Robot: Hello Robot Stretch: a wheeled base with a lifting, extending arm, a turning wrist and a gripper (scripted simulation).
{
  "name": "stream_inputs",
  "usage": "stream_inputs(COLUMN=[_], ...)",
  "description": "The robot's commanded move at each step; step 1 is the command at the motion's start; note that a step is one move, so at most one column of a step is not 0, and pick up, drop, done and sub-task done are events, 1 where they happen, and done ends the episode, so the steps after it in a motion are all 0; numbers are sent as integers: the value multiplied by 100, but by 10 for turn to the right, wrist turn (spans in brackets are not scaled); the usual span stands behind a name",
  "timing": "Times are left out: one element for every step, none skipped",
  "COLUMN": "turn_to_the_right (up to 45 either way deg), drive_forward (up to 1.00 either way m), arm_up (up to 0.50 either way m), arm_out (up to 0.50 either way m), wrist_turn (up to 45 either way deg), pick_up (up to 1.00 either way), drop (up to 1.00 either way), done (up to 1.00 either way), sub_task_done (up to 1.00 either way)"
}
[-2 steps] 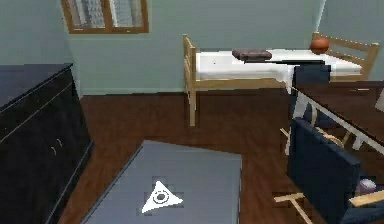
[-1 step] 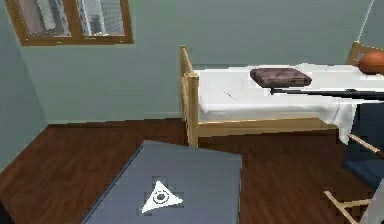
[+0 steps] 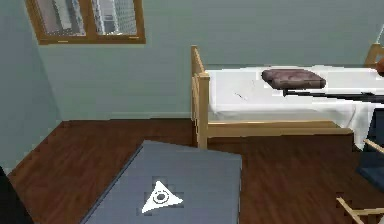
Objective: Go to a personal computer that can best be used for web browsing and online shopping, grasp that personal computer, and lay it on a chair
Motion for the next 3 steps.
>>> stream_inputs(turn_to_the_right=[0,450,30], drive_forward=[30,0,0], arm_up=[0,0,0], arm_out=[0,0,0], wrist_turn=[0,0,0], pick_up=[0,0,0], drop=[0,0,0], done=[0,0,0], sub_task_done=[0,0,0])
